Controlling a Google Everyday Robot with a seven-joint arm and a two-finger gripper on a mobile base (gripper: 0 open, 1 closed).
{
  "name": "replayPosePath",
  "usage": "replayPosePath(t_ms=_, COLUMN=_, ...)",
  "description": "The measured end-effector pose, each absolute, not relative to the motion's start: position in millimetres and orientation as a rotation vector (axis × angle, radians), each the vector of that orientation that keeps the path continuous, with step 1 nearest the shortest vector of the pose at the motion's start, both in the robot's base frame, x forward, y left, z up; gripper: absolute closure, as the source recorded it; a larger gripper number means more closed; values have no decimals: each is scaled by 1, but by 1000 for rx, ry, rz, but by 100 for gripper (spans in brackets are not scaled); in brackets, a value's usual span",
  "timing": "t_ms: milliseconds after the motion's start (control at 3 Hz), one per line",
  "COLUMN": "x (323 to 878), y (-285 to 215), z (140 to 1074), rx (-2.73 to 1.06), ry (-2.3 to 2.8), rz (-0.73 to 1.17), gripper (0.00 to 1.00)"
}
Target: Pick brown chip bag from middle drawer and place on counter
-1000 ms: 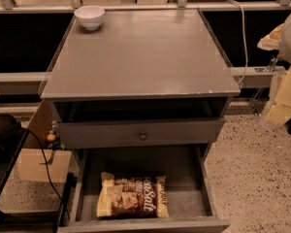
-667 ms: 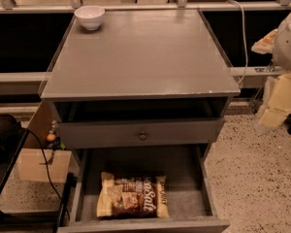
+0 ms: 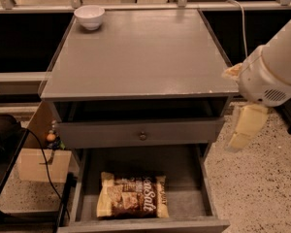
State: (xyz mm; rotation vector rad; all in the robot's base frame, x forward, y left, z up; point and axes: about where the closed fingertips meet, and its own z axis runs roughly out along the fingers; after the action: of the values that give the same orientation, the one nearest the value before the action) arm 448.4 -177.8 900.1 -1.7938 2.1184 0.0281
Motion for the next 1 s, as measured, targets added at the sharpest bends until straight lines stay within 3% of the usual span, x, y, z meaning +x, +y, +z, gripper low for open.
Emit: replayPosePath(t_ms=1000, x=453, y=-131, z=761, rx=-1856, ry=2103, rz=131, gripper=0)
